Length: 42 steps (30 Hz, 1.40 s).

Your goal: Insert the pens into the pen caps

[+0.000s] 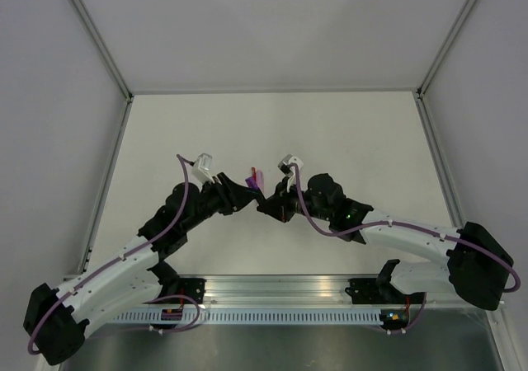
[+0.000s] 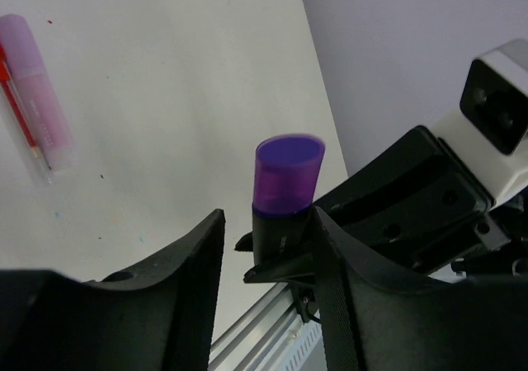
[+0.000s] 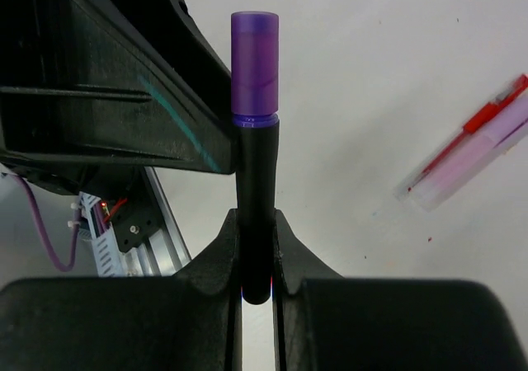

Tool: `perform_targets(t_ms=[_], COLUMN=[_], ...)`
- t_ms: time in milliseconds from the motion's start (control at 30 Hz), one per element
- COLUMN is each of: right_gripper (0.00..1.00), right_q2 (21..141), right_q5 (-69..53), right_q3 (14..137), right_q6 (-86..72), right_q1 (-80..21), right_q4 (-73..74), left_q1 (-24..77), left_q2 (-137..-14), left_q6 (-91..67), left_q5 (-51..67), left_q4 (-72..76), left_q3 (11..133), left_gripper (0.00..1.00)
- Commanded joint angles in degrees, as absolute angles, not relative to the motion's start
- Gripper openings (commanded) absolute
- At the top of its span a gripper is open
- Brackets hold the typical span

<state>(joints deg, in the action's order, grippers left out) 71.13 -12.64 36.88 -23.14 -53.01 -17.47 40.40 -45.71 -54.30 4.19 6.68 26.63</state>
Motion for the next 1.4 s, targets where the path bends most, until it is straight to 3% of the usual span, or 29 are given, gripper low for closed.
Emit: perform_targets(t_ms=[0, 33, 67, 167, 567, 933, 1367], right_gripper=[0.0, 0.0, 0.0, 0.0, 0.0, 0.0, 0.0], right_q2=[67.68, 67.41, 67.06, 66.01, 58.89, 56.43, 55.99], right_q5=[-15.38, -15.73, -16.69, -17.66, -24.87, -31.73, -32.34], right_q3=[37.27, 37.18, 37.0, 36.83, 36.83, 34.28, 33.66], right_q6=[-23.11, -23.29, -23.38, -23.82, -24.6, -28.48, -31.64], right_q1=[-52.73, -52.73, -52.73, -52.73, -52.82, -53.09, -53.44], right_q4=[-23.38, -23.47, -23.64, -24.08, -20.65, -25.22, -28.83], left_q1=[40.96, 40.96, 40.96, 40.96, 40.96, 40.87, 40.96], left_q2=[-41.67, -40.01, -39.21, -37.45, -33.49, -37.0, -36.83], left_q6=[-52.39, -52.12, -51.95, -50.8, -43.42, -39.46, -40.25], left_q5=[8.08, 8.43, 8.79, 10.37, 17.58, 21.7, 25.31], left_q4=[5.19, 4.75, 4.49, 3.17, 0.35, 2.11, 7.99], left_q3=[26.1, 26.1, 26.36, 27.85, 37.52, 43.07, 38.94], left_gripper=[0.54, 0.57, 0.66, 0.75, 0.82, 0.82, 0.66])
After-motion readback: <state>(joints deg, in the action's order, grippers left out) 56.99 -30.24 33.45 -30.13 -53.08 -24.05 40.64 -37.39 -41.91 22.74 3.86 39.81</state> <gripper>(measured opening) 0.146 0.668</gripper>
